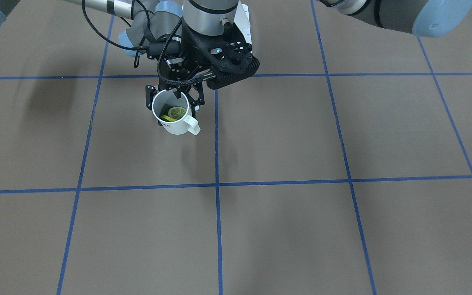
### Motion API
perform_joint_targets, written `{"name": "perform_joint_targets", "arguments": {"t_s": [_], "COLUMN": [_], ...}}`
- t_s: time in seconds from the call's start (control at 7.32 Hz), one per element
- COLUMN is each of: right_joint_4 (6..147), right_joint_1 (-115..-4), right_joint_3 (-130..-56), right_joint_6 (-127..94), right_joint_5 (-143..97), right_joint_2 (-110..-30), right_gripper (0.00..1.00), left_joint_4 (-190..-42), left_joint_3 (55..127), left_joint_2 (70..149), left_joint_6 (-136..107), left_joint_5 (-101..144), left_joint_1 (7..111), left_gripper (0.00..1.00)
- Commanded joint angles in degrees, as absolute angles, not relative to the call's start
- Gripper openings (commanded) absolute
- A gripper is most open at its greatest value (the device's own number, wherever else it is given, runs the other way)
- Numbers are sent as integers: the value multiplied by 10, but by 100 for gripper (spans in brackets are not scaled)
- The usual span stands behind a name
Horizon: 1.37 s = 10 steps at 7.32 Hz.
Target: Left arm hands cup to right arm to dump lemon
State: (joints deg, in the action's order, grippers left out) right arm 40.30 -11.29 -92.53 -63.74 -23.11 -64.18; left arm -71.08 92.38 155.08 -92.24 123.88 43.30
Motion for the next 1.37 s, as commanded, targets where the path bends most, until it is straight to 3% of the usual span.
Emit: {"name": "perform_joint_targets", "arguments": {"t_s": [0.0, 0.27, 0.82, 1.23], "right_joint_4": [179, 72, -97, -222], "right_joint_1": [-139, -168, -252, -370], "right_joint_3": [-925, -923, -906, -797], "right_joint_6": [-638, -638, -628, -644], "right_joint_5": [-230, -229, -355, -502], "right_joint_2": [-727, -833, -1054, -1085], "right_gripper": [32, 18, 17, 14], "left_joint_4": [-710, -710, -711, -711], "left_joint_3": [926, 926, 922, 921], "left_joint_2": [1550, 1547, 1545, 1541], "left_joint_6": [-918, -918, -919, -919], "left_joint_5": [1238, 1238, 1232, 1227], "left_joint_1": [447, 449, 445, 443], "left_gripper": [100, 100, 100, 100]}}
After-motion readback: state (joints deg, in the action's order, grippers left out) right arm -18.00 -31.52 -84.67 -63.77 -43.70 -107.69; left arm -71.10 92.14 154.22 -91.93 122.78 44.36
